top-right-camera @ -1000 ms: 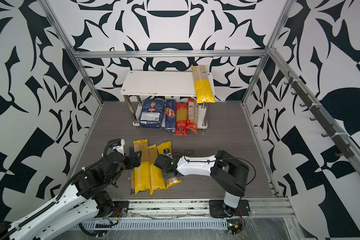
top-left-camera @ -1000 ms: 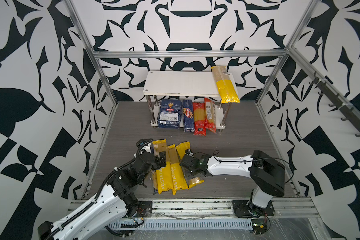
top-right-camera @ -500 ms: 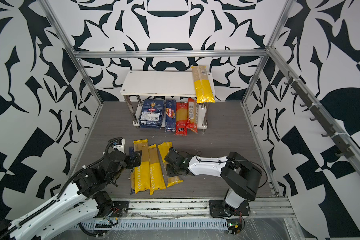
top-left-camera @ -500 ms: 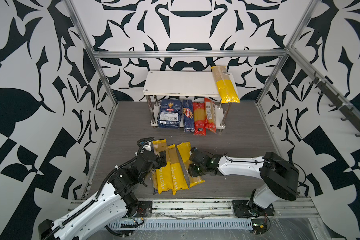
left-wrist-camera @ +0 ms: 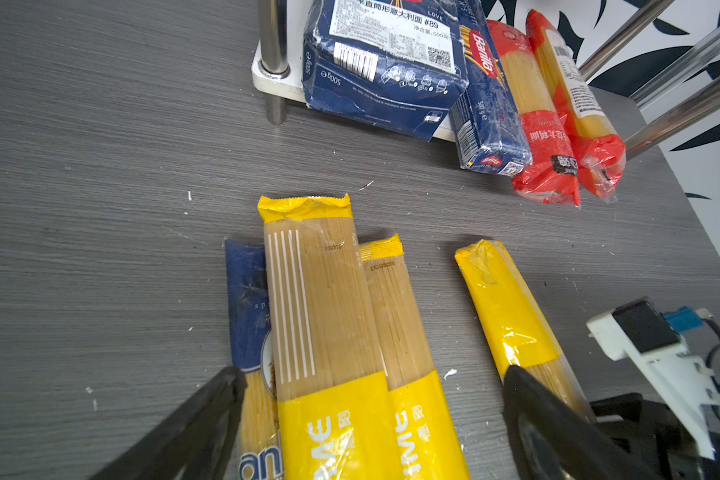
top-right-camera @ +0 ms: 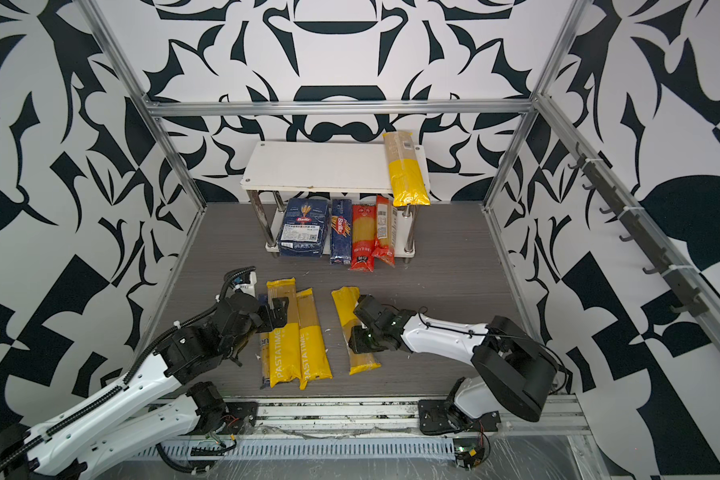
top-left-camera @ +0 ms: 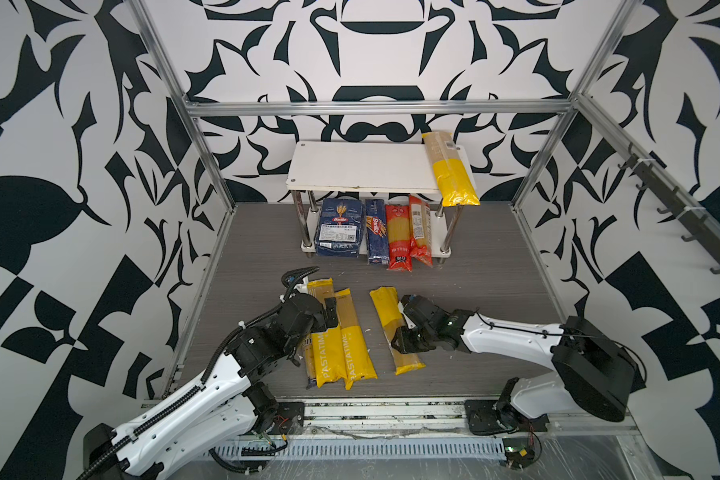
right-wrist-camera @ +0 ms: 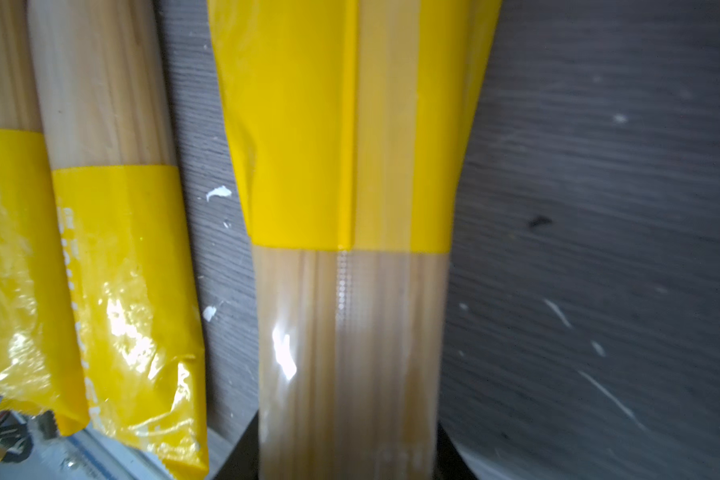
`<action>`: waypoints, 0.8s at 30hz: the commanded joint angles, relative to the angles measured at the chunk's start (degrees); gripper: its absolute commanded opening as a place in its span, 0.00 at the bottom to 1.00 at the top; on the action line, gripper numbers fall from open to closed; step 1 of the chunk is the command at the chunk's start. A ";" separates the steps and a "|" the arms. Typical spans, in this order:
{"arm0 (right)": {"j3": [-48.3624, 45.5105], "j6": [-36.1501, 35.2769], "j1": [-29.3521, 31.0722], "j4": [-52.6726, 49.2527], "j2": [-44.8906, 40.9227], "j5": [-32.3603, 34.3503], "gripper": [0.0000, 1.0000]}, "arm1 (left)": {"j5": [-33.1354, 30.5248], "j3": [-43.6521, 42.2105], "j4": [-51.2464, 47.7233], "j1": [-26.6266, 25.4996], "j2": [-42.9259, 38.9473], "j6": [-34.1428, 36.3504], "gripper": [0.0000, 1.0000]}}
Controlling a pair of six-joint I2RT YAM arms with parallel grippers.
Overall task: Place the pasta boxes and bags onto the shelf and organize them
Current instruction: 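Grasp the yellow bag with the right gripper and drag it away, then lift the yellow bag with the right gripper up toward the top shelf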
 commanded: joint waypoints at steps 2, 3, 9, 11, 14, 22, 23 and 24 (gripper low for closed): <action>0.71 -0.63 -0.81 -1.25 -5.81 -4.25 0.00 | 0.31 2.12 1.10 0.24 1.48 -0.13 0.99; 1.06 -0.66 -1.08 -1.88 -7.02 -4.58 0.00 | 0.43 2.25 1.36 0.24 1.90 0.04 0.99; 3.21 -1.58 -2.23 -6.35 -13.98 -5.12 0.00 | 1.35 3.28 2.63 0.24 4.34 1.35 0.99; 3.65 -1.74 -2.61 -7.41 -15.90 -5.47 0.00 | 1.39 3.33 2.93 0.24 4.73 1.72 0.99; 3.92 -1.56 -3.31 -7.73 -17.89 -6.64 0.00 | 1.51 3.33 3.57 0.24 5.01 1.99 0.99; 7.40 -0.81 -4.31 -8.60 -21.06 -9.92 0.00 | 1.36 3.37 3.34 0.24 4.43 2.26 0.99; 8.36 -1.02 -4.36 -9.10 -21.42 -10.21 0.00 | 1.34 3.34 3.26 0.24 4.17 2.26 0.99; 9.52 -1.30 -4.56 -9.82 -21.81 -10.43 0.00 | 1.30 3.21 3.25 0.24 3.92 2.22 0.99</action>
